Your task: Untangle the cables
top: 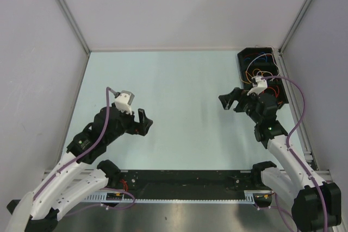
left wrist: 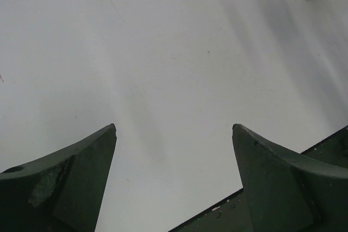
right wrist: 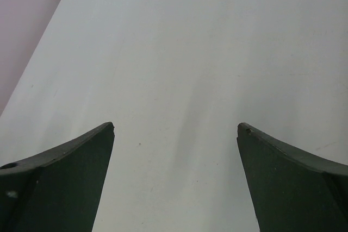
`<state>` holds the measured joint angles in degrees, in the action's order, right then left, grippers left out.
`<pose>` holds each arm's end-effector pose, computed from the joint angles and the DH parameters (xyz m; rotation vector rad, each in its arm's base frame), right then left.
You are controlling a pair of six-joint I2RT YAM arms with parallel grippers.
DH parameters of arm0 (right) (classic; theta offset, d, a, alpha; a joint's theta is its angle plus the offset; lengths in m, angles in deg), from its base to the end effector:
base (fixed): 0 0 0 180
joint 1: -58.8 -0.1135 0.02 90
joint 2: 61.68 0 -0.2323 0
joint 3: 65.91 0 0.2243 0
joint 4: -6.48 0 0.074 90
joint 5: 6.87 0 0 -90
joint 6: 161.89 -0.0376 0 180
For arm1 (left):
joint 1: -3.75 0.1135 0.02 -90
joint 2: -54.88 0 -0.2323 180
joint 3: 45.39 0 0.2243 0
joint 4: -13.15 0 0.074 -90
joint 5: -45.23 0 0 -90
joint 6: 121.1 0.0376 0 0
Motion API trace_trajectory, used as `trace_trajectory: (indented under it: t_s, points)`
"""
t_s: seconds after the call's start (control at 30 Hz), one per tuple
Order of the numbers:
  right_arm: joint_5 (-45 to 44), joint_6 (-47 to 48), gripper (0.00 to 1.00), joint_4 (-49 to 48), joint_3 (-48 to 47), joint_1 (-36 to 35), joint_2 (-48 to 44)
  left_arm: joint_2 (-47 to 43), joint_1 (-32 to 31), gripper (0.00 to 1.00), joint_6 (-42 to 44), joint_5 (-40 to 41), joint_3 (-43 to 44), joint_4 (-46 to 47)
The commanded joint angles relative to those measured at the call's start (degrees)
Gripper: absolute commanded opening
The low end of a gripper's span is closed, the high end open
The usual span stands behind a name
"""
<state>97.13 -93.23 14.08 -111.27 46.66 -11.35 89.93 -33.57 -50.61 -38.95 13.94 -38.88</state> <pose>0.1965 0.0516 0.2488 -0.0326 1.8285 0.6342 0.1080 -0.0775 0.2873 0.2602 2.0754 -0.5073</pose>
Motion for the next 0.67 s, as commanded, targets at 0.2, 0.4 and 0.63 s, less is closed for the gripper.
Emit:
trace_trajectory:
  t_s: [0.2, 0.4, 0.63]
  points:
    - [-0.2, -0.7, 1.00, -3.9, 0.1, 0.5, -0.8, -0.2, 0.1, 0.93, -0.2, 0.1, -0.2, 1.4]
    - [-0.5, -1.5, 1.00, -3.8, 0.1, 1.0, 0.1, -0.2, 0.1, 0.92, -0.2, 0.0, -0.2, 1.5]
    - [-17.0, -4.0, 1.00, -3.8, 0.1, -3.0, -2.1, -0.4, 0.1, 0.93, -0.2, 0.0, -0.2, 1.5]
